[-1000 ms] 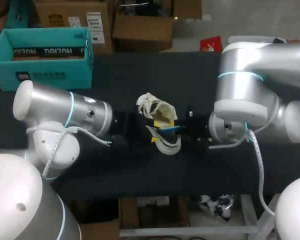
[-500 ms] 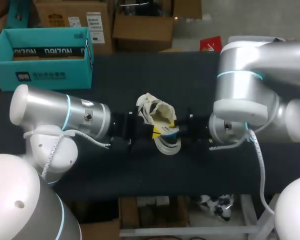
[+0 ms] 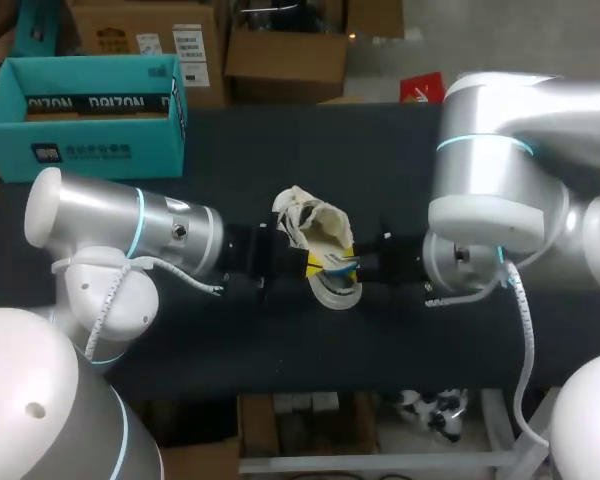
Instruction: Open the shoe tongue, take the insole out of the shoe, put the insole back into the shoe, and pack the shoe into the shoebox
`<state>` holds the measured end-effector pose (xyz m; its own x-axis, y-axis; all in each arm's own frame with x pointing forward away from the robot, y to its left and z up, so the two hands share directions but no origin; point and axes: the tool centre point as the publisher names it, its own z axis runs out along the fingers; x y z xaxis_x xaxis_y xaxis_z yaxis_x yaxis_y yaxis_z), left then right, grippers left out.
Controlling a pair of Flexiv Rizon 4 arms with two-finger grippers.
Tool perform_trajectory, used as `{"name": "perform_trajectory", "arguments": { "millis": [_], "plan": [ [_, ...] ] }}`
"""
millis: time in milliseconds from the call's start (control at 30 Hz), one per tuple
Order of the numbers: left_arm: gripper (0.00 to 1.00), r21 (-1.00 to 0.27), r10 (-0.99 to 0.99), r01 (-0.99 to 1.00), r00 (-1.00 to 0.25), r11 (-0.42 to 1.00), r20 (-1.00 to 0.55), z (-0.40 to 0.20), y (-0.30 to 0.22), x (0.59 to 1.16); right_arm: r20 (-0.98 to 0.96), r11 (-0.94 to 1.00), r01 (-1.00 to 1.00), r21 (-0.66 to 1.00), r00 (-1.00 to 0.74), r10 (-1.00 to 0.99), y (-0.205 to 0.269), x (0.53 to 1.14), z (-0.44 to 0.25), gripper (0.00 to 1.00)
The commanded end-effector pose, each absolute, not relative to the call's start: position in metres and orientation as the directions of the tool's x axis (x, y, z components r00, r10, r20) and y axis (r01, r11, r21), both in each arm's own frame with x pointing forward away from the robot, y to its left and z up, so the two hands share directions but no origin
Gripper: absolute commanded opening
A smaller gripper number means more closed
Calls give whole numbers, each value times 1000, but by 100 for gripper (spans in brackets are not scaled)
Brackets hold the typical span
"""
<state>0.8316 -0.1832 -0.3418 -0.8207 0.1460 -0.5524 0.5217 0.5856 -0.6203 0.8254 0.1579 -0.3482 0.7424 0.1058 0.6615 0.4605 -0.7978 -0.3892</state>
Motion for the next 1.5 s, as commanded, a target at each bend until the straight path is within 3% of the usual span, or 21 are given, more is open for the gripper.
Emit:
{"name": "perform_trajectory", "arguments": {
  "millis": [33, 167, 200, 267, 400, 533, 567, 633, 867, 933, 1100, 1300, 1367, 1433, 1467, 1500],
  "plan": [
    [29, -622, 148, 525, -820, 581, -553, -344, -185, 832, 676, -804, 455, -384, 731, 91, 164, 824, -354, 0],
    [41, -620, 152, 533, -815, 575, -560, -341, -187, 830, 672, -802, 455, -387, 735, 92, 165, 827, -354, 0],
    [50, -620, 152, 535, -813, 574, -562, -341, -187, 830, 672, -802, 455, -388, 735, 92, 165, 827, -354, 0],
    [49, -619, 151, 539, -811, 571, -566, -340, -188, 830, 671, -801, 455, -390, 736, 92, 165, 827, -355, 0],
    [26, -620, 149, 538, -811, 571, -566, -343, -192, 834, 670, -801, 454, -390, 737, 91, 165, 827, -355, 0],
    [22, -620, 148, 532, -814, 577, -562, -347, -195, 838, 668, -799, 454, -395, 739, 89, 166, 830, -357, 0],
    [9, -619, 147, 532, -814, 578, -561, -347, -196, 839, 668, -798, 454, -396, 739, 89, 166, 831, -357, 0],
    [0, -620, 146, 528, -816, 581, -559, -349, -197, 842, 667, -796, 456, -399, 740, 90, 167, 833, -358, 0],
    [2, -634, 135, 501, -835, 589, -534, -354, -191, 848, 645, -791, 454, -410, 758, 101, 170, 846, -369, 0],
    [24, -637, 133, 498, -837, 589, -531, -355, -190, 848, 638, -789, 452, -415, 763, 102, 170, 849, -372, 0],
    [47, -644, 134, 496, -840, 583, -525, -351, -185, 844, 629, -790, 446, -421, 771, 101, 170, 855, -378, 0],
    [91, -661, 129, 496, -843, 563, -522, -343, -176, 838, 621, -797, 437, -417, 777, 101, 168, 854, -378, 0],
    [100, -674, 125, 492, -847, 551, -516, -340, -172, 837, 618, -802, 431, -413, 780, 101, 166, 851, -377, 0],
    [100, -688, 122, 487, -853, 538, -508, -337, -170, 835, 615, -808, 426, -406, 782, 102, 166, 847, -374, 0],
    [100, -691, 120, 487, -853, 534, -508, -335, -168, 835, 615, -811, 424, -403, 782, 103, 166, 845, -373, 6],
    [100, -692, 120, 486, -854, 534, -507, -334, -167, 834, 614, -813, 423, -400, 782, 105, 166, 843, -371, 27]
  ]
}}
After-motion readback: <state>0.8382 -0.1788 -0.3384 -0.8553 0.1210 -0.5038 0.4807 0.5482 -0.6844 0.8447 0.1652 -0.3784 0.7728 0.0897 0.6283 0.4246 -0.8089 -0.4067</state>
